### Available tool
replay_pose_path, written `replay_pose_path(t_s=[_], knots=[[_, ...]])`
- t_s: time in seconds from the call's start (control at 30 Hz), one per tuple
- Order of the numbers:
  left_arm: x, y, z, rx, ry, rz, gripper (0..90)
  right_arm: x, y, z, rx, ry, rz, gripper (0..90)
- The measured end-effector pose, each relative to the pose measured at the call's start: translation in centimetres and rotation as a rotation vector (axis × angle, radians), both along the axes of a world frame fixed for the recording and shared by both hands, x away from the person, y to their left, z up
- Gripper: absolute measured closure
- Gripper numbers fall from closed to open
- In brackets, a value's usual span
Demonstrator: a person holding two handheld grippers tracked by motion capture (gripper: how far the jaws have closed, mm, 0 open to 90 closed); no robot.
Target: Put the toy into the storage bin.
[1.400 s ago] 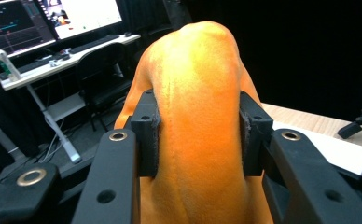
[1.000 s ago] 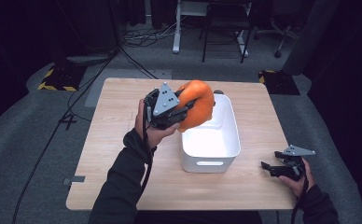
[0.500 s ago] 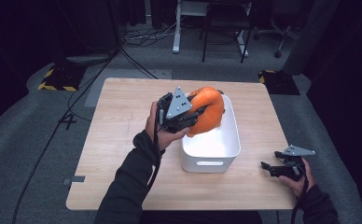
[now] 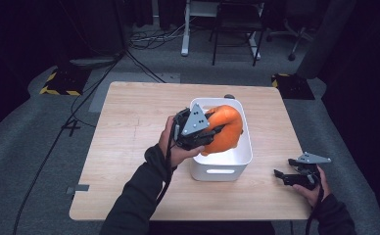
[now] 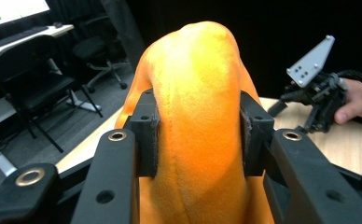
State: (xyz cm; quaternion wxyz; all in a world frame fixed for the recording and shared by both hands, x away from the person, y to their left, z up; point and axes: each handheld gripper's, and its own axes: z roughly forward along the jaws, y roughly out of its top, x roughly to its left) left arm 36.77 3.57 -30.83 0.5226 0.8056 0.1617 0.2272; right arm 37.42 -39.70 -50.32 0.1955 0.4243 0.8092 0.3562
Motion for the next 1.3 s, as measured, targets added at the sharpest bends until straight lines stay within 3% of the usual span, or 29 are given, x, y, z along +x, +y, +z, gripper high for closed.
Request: replay_pose_path(t_s=[0.4, 0.87, 1.13, 1.3], knots=[[-0.3, -1.5, -1.7, 0.067, 0.003, -0.066, 57.9, 0.0, 0.0, 0.0, 0.000, 0.001, 0.000, 15.7], [0.6, -1.9, -2.6, 0.119, 0.060, -0.109, 55.5, 0.0, 0.0, 0.0, 0.000, 0.001, 0.000, 15.6], [1.1, -2.7, -3.0, 0.206, 0.082, -0.114, 53.5, 0.0, 0.0, 0.0, 0.000, 0.000, 0.000, 15.6], [1.1, -3.2, -3.2, 0.237, 0.097, -0.115, 52.6, 0.0, 0.0, 0.0, 0.000, 0.000, 0.000, 15.6]])
